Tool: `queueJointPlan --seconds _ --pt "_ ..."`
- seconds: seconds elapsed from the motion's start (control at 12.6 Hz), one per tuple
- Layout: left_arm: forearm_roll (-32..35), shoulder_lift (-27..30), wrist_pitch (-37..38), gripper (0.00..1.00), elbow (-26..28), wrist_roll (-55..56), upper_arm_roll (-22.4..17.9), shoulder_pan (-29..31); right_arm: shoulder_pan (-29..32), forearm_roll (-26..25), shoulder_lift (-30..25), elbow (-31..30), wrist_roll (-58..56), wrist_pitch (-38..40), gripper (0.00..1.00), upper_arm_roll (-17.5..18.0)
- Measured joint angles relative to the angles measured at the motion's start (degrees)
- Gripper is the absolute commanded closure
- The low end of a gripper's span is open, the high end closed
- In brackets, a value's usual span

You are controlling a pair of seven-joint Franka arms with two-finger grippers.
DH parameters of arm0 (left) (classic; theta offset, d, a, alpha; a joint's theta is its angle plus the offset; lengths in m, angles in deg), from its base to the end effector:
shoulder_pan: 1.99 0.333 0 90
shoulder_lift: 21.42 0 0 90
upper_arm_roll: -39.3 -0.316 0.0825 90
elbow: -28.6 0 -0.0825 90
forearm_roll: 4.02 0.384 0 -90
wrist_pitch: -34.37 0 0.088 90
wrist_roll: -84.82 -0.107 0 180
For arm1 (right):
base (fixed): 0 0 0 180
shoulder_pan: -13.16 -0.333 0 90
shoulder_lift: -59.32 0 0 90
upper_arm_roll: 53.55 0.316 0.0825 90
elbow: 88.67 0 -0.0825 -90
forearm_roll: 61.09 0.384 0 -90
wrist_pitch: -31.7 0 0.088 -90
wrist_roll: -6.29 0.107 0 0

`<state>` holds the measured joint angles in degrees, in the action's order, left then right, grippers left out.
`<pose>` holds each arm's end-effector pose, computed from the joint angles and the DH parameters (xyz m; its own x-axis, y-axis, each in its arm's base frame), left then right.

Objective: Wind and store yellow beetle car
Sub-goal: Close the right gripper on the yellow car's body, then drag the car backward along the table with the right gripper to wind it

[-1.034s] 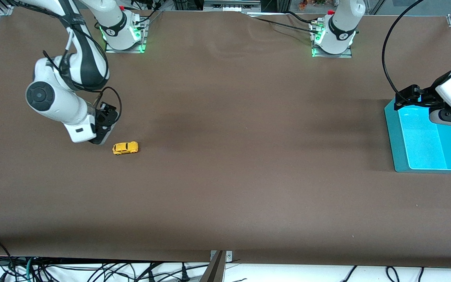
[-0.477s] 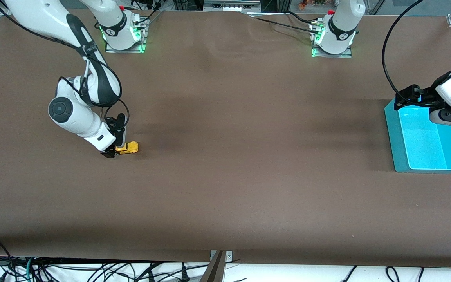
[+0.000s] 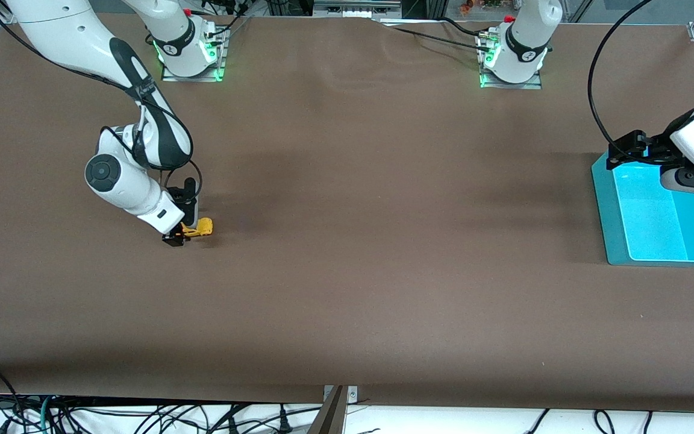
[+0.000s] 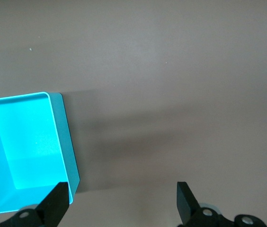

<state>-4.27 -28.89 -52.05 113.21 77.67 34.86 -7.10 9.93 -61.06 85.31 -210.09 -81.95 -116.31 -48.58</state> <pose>0.5865 -0.0103 0.5892 0.9858 -0.1359 -0.0982 -0.1360 -0.9907 0.0066 0.5724 0.0826 0.1967 -0.1029 0.9939 0.0386 0.9947 0.1026 0.0107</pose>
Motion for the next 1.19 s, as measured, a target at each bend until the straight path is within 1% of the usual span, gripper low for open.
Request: queueJointPlan --seconds 0.16,0.4,0.56,0.72,0.95,1.19 --pt "0.0 0.0 0.0 0.00 0.0 0.0 0.0 0.0 0.0 0.0 0.1 -0.4 -0.1 -1.0 0.74 0.0" --pt "0.0 0.0 0.0 0.00 0.0 0.0 0.0 0.0 0.0 0.0 0.5 -1.3 -0.2 -3.1 0.98 0.0" --pt "0.0 0.0 0.0 0.00 0.0 0.0 0.0 0.0 0.3 0.0 0.5 -1.4 -0.2 -3.2 1.00 0.0" --pt "0.0 0.0 0.0 0.00 0.0 0.0 0.0 0.0 1.4 0.0 0.4 -1.4 -0.9 -3.2 1.00 0.1" --pt "0.0 0.0 0.0 0.00 0.0 0.0 0.0 0.0 3.7 0.0 0.4 -1.5 -3.8 -3.2 1.00 0.1" --pt "0.0 0.0 0.0 0.00 0.0 0.0 0.0 0.0 6.5 0.0 0.4 -1.5 -9.1 -3.2 1.00 0.2"
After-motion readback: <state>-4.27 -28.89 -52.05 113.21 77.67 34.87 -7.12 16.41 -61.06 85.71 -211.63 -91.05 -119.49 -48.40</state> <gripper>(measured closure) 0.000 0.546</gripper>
